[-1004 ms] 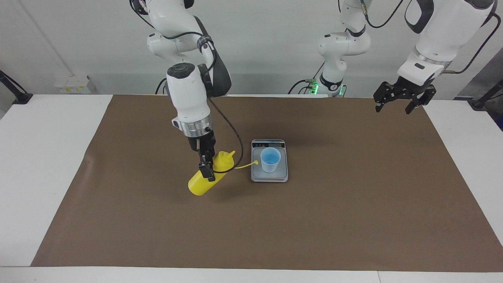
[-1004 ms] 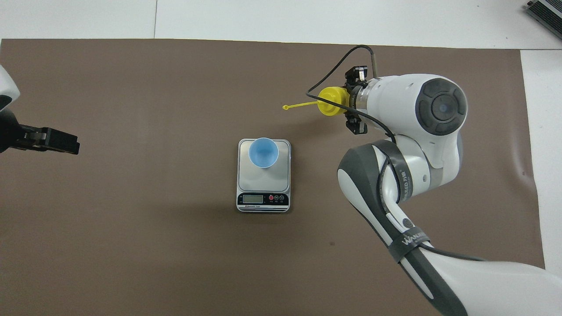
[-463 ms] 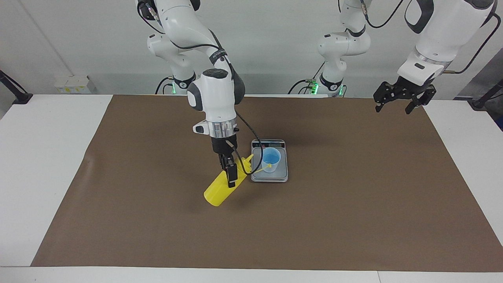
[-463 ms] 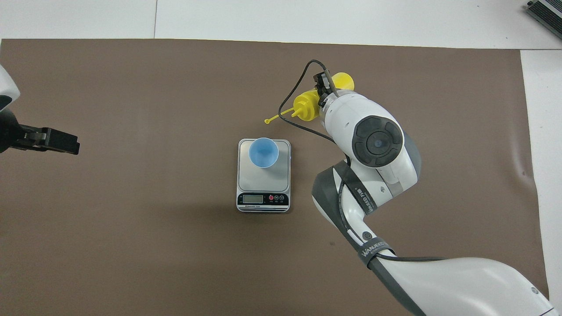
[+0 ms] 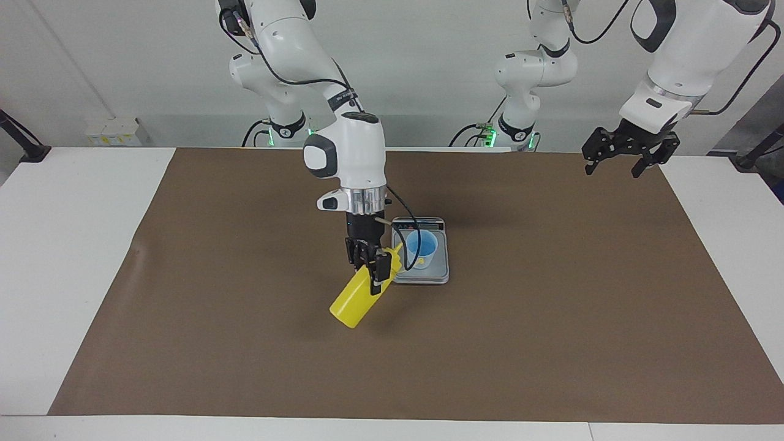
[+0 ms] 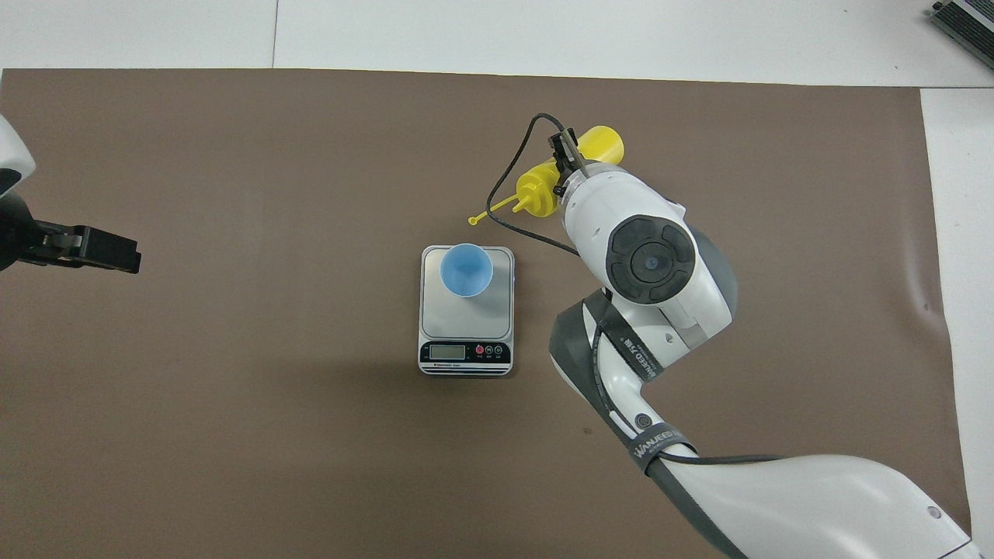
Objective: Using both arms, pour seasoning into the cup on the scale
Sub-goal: 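Tilt the bottle nozzle down into the cup with the right gripper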
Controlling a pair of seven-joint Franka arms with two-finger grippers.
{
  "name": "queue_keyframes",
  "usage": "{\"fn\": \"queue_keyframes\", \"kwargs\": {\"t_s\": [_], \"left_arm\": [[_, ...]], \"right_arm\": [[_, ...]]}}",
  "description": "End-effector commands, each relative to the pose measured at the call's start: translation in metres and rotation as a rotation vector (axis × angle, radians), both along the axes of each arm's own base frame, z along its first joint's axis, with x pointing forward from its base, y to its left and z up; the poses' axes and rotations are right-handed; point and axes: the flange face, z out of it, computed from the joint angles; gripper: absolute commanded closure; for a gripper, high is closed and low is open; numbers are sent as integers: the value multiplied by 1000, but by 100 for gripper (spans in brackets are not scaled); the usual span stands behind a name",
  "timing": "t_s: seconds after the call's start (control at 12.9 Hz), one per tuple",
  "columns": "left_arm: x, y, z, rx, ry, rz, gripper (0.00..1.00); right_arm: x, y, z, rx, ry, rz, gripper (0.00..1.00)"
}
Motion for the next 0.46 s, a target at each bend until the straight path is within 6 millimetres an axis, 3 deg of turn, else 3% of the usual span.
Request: {"fn": "queue_keyframes", "kwargs": {"t_s": [0.0,0.39], "left_arm": [[-8,1,1,-10,-5,-10,0],[-8,1,1,-10,-6,-10,0]], "right_arm": [[-2,7,-1,-20,-73,30,100],[-18,31,-20,-142,-184,144,100]]}}
